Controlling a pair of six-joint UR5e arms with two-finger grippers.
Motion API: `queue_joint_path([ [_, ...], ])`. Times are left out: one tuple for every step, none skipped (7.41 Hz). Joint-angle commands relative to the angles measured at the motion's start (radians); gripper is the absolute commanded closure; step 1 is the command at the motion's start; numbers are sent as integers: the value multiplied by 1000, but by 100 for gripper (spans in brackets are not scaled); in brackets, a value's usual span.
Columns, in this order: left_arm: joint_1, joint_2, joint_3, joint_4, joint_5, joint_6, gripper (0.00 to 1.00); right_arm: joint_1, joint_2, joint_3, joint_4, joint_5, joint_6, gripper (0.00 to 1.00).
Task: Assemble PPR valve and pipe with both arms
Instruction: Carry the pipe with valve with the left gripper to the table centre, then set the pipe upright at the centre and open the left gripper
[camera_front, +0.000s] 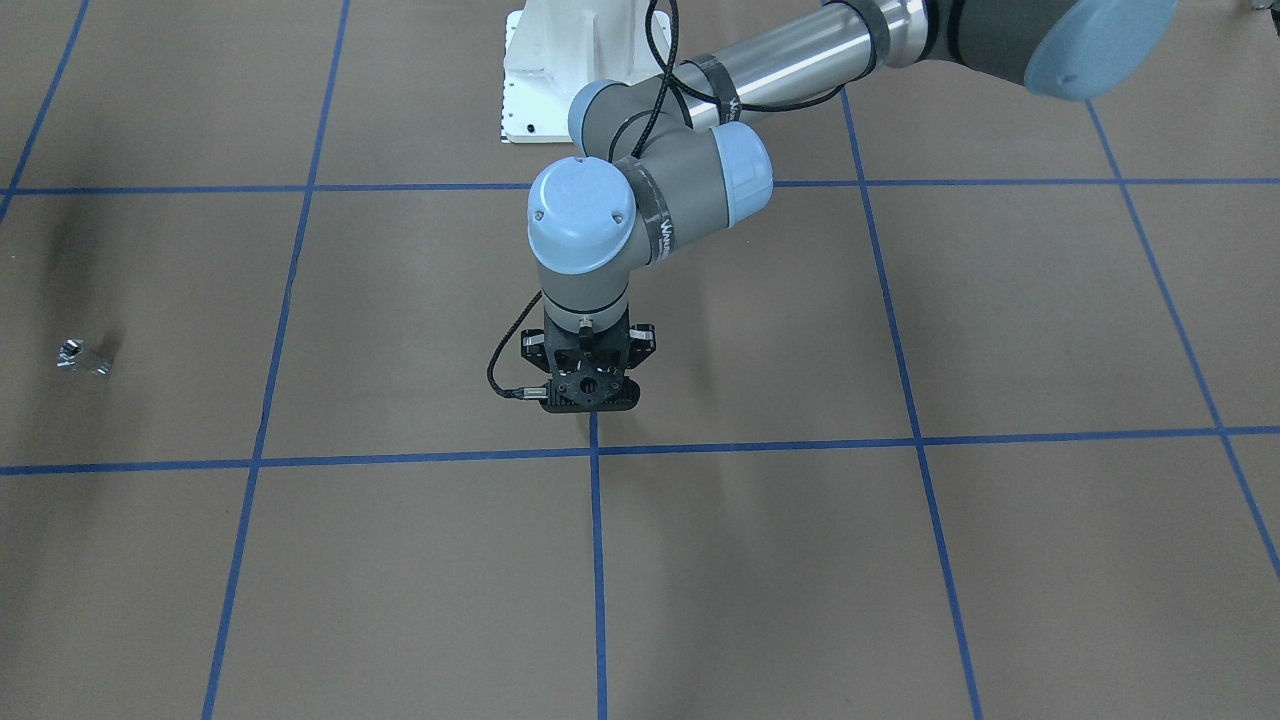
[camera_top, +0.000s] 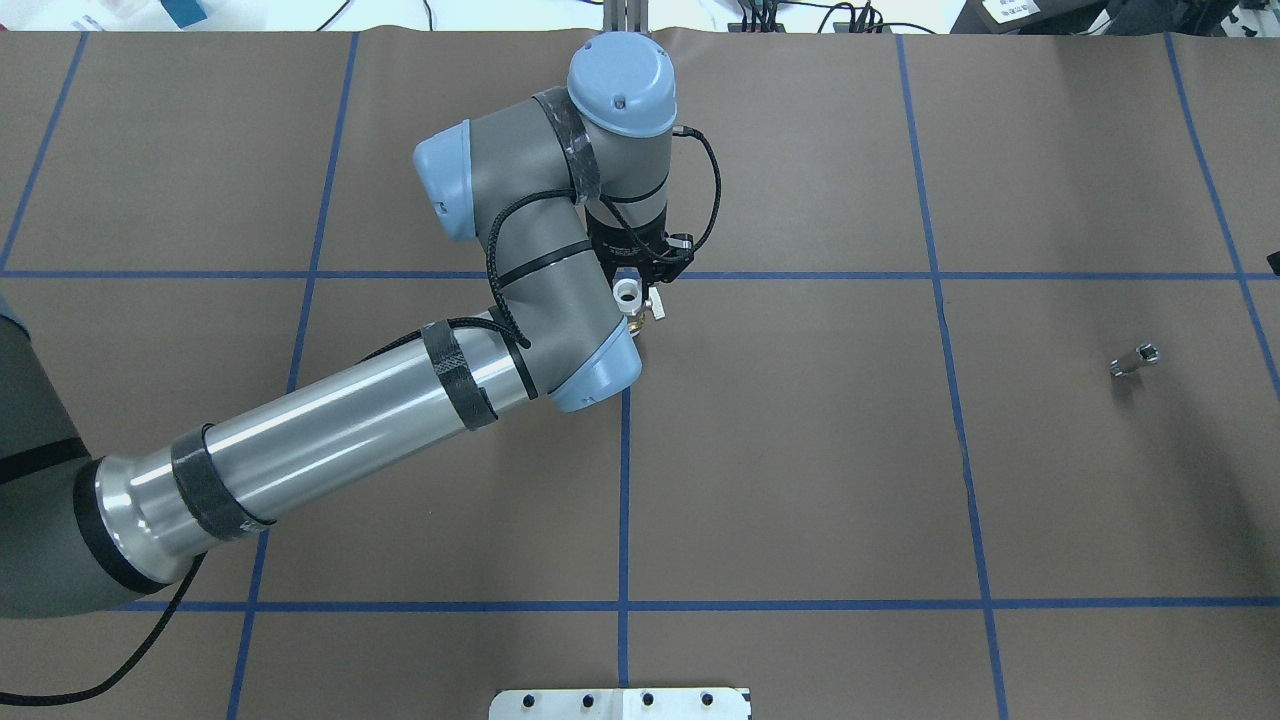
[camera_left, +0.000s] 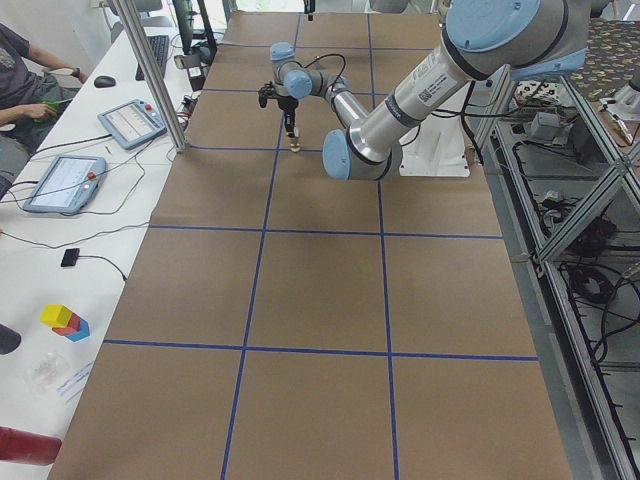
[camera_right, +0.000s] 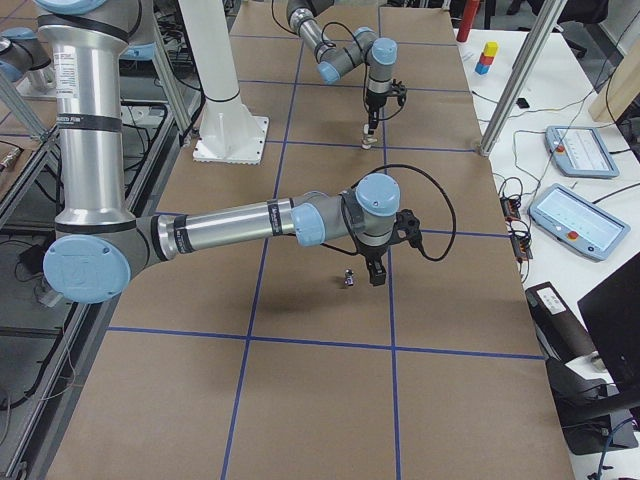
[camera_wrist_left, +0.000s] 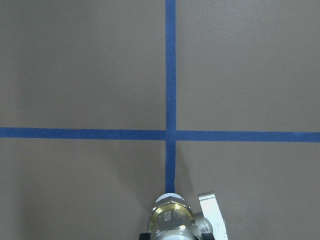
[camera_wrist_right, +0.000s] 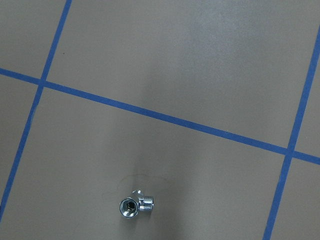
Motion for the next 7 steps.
queue_joint_path([
  [0,2,0,1,2,0,84,0,0,-2,0,3,1,0],
  [3,3,0,-1,3,1,43,0,0,-2,0,3,1,0],
  [9,3,0,-1,20,1,33,0,0,-2,0,-3,-1,0],
  [9,3,0,-5,20,3,25,0,0,-2,0,-3,1,0],
  [8,3,0,-31,20,0,16,-1,0,-4,0,-3,1,0],
  [6,3,-14,-30,18,-8,11,0,-8,-5,0,-4,2,0],
  [-6,12,-70,-16,15,-8,1,-1,-8,-2,2,-6,1,0],
])
